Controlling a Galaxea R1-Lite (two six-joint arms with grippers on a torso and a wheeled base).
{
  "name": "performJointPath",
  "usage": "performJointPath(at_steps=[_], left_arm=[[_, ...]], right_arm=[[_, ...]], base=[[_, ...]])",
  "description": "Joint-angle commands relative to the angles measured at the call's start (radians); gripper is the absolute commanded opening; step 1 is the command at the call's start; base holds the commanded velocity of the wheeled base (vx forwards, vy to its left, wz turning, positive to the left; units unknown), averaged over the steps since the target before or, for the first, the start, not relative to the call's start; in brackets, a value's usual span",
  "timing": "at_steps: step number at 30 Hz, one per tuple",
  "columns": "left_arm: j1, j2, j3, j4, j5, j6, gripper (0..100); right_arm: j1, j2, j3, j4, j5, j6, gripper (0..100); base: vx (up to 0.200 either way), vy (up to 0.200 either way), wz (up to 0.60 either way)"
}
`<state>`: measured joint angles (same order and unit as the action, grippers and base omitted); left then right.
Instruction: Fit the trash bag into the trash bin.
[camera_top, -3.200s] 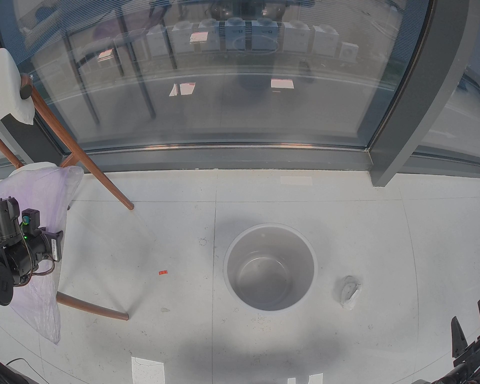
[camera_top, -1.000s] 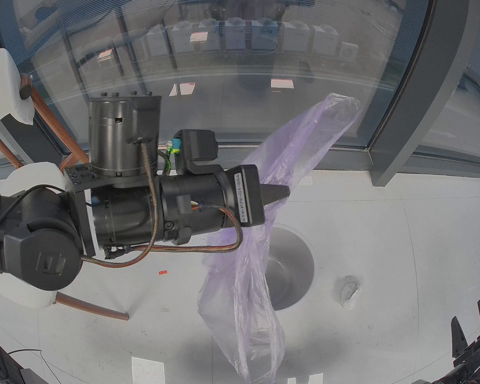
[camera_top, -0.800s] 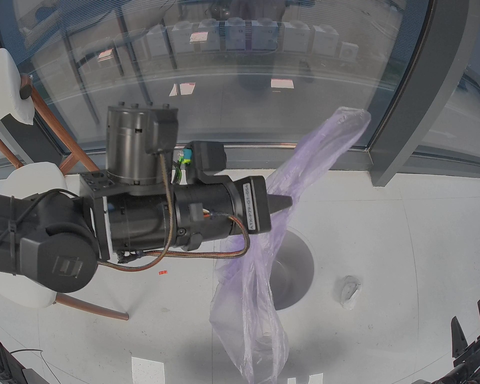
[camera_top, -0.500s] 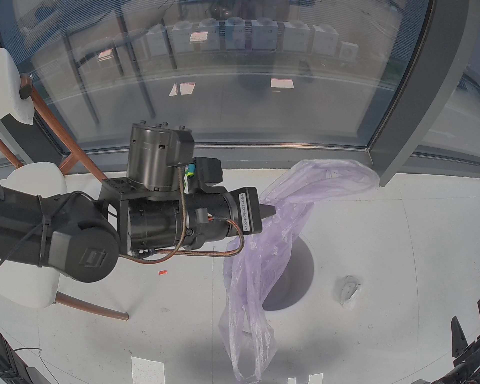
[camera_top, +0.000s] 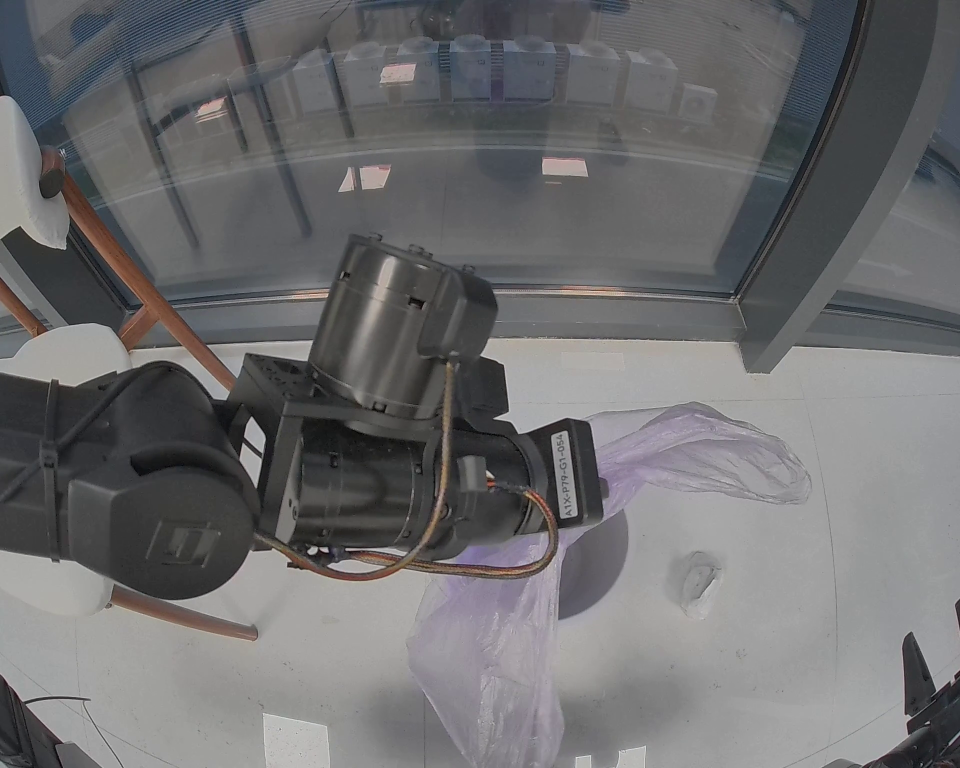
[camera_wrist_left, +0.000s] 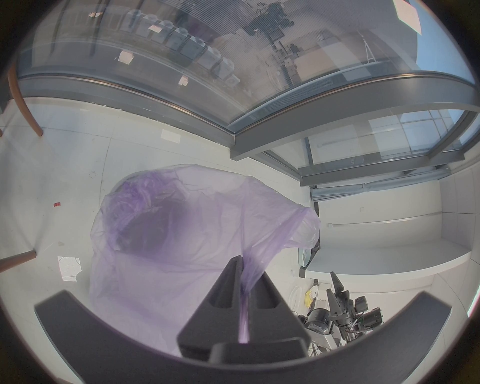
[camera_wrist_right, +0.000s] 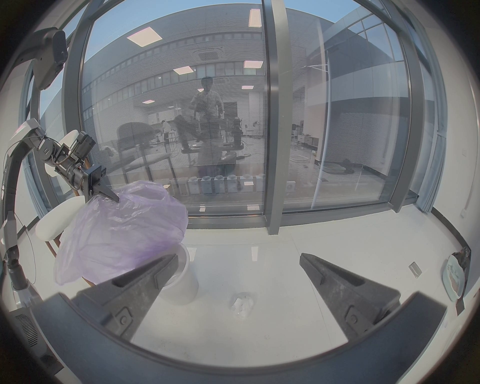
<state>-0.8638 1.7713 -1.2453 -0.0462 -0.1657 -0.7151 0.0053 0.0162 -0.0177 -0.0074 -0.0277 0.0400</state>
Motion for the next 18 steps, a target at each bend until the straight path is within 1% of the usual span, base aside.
performJointPath(at_steps=[1,8,10,11,12,15,16,17,18], left_arm=[[-0.004,0.000,-0.002,-0.001,-0.001,-0.001,0],[-0.011,0.036,0.003,-0.004,0.000,0.008,0],[0.012,0.065,-0.002,-0.006,0.000,0.025,0],[0.037,0.068,-0.003,-0.006,0.000,0.040,0],[0.066,0.070,-0.003,-0.008,0.000,0.065,0],[0.135,0.077,-0.005,-0.049,-0.001,0.190,0],[0.135,0.077,-0.005,-0.049,-0.001,0.190,0],[0.170,0.108,-0.009,-0.116,-0.003,0.266,0],[0.175,0.117,-0.014,-0.135,-0.003,0.276,0]], right_arm=[[0.001,-0.012,0.018,0.000,0.000,0.000,100],[0.001,-0.012,0.018,0.000,0.000,0.000,100],[0.001,-0.012,0.018,0.000,0.000,0.000,100],[-0.001,-0.012,0.018,0.000,0.000,0.000,100],[-0.001,-0.012,0.018,0.000,0.000,0.000,100],[-0.001,-0.012,0.018,0.003,0.000,-0.005,100],[-0.001,-0.012,0.018,0.003,0.000,-0.005,100],[-0.002,-0.012,0.018,0.006,0.002,-0.011,100],[-0.002,-0.012,0.018,0.006,0.002,-0.012,100]], base=[[0.000,0.000,0.00],[0.000,0.000,0.00],[0.000,0.000,0.00],[0.000,0.000,0.00],[0.000,0.000,0.00],[0.000,0.000,0.00],[0.000,0.000,0.00],[0.000,0.000,0.00],[0.000,0.000,0.00]])
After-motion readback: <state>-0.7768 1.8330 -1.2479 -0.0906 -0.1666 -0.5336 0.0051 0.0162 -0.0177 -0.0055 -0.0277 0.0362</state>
